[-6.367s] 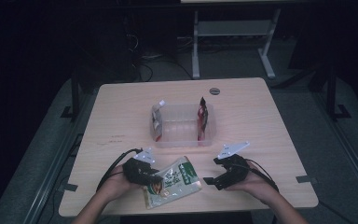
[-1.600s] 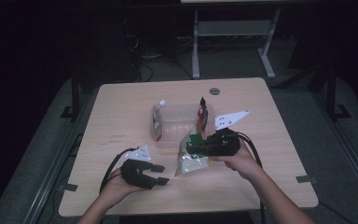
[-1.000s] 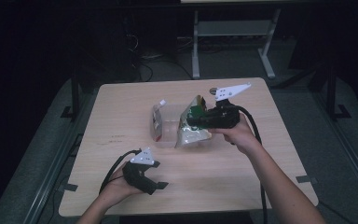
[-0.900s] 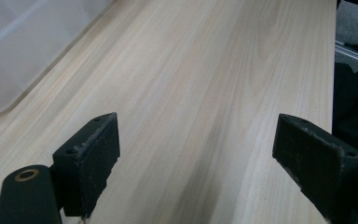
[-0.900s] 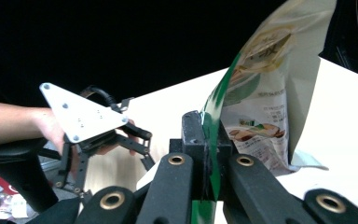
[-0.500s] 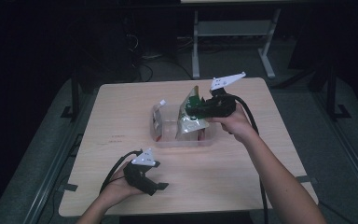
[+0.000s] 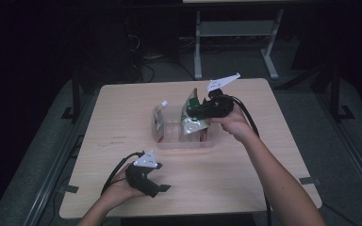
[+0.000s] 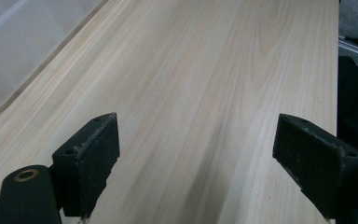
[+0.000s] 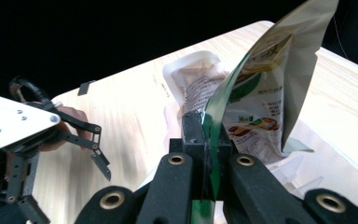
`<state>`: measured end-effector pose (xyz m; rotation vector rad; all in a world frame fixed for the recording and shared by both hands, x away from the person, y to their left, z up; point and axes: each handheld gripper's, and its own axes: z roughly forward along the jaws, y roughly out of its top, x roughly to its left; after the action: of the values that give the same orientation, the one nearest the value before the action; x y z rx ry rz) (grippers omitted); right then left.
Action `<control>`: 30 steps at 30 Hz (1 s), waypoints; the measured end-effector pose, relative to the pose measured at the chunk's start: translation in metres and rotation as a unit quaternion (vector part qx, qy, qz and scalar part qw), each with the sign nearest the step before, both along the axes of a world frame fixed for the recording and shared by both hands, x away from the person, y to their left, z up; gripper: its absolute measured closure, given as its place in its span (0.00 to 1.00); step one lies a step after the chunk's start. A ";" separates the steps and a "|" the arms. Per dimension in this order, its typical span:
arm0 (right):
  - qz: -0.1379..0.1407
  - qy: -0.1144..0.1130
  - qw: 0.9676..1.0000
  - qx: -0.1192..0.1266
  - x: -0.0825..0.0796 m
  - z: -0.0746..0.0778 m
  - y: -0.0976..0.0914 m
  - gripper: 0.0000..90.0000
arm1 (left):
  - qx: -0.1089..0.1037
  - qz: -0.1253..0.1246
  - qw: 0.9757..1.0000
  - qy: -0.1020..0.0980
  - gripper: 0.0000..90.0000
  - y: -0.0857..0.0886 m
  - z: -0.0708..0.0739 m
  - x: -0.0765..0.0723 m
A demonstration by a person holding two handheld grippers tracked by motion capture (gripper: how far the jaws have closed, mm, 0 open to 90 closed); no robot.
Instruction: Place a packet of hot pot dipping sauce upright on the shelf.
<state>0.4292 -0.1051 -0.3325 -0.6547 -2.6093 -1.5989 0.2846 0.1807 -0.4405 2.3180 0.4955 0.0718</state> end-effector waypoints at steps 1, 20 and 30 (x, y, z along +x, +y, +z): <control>-0.002 0.002 1.000 0.000 0.001 -0.001 0.001 1.00 | -0.001 -0.001 1.000 0.000 0.16 0.000 0.000 0.000; -0.010 0.027 0.999 -0.017 0.007 -0.024 0.009 1.00 | 0.001 -0.007 1.000 0.001 0.16 -0.004 -0.002 -0.002; -0.010 0.021 1.000 -0.007 0.006 -0.023 0.010 0.97 | 0.000 -0.008 1.000 0.001 0.16 -0.004 -0.002 -0.002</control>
<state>0.4347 -0.0948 -0.3552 -0.7089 -2.5956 -1.5548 0.2831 0.1765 -0.4423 2.3229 0.4777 0.0612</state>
